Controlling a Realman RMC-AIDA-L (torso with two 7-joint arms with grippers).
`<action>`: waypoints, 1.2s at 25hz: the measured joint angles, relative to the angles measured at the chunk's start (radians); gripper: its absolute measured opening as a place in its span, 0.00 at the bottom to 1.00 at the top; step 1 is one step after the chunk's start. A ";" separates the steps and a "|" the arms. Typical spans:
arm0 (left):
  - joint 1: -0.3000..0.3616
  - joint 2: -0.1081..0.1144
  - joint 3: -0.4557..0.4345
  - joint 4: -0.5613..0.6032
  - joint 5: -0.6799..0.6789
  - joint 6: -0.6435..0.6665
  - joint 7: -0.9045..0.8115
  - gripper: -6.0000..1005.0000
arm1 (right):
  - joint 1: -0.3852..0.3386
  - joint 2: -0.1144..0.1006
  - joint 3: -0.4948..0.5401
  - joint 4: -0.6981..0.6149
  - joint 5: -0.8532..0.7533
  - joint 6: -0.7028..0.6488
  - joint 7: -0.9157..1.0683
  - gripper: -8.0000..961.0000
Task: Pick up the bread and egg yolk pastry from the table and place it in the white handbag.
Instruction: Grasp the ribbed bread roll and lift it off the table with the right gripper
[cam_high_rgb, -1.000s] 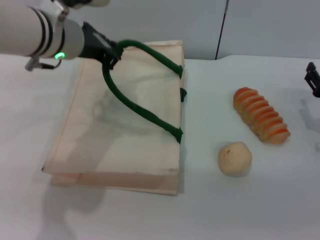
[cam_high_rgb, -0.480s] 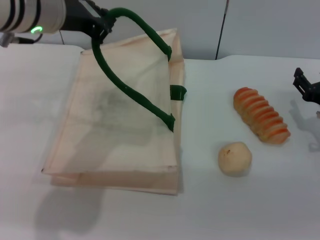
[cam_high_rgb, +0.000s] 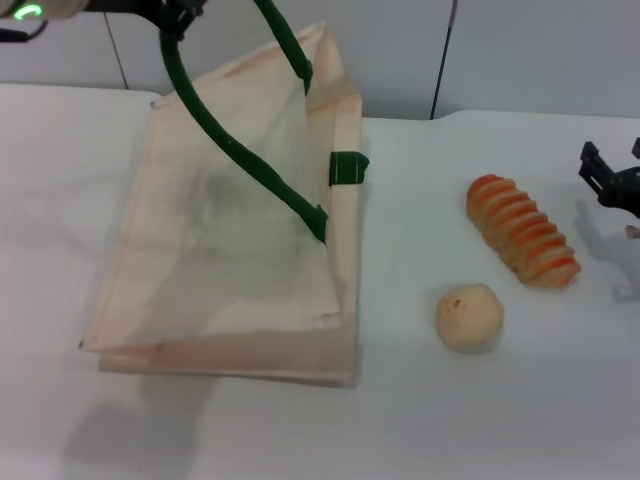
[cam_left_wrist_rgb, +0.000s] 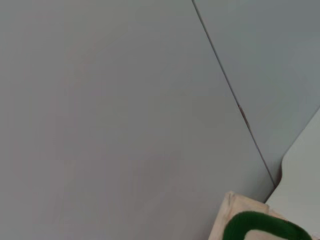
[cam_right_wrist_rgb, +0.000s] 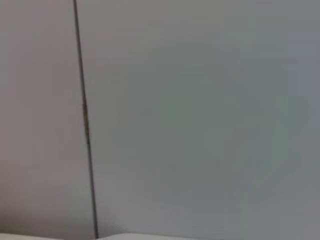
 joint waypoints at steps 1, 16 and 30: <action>0.001 0.000 -0.005 0.014 0.000 -0.007 0.000 0.13 | 0.001 0.000 0.000 -0.001 -0.019 0.000 0.023 0.74; 0.006 0.000 -0.033 0.115 -0.001 -0.084 0.000 0.13 | 0.008 -0.003 0.000 -0.001 -0.111 -0.001 0.108 0.74; 0.005 0.001 -0.055 0.115 0.019 -0.098 0.005 0.13 | 0.088 -0.099 0.002 0.000 -0.630 -0.037 0.646 0.74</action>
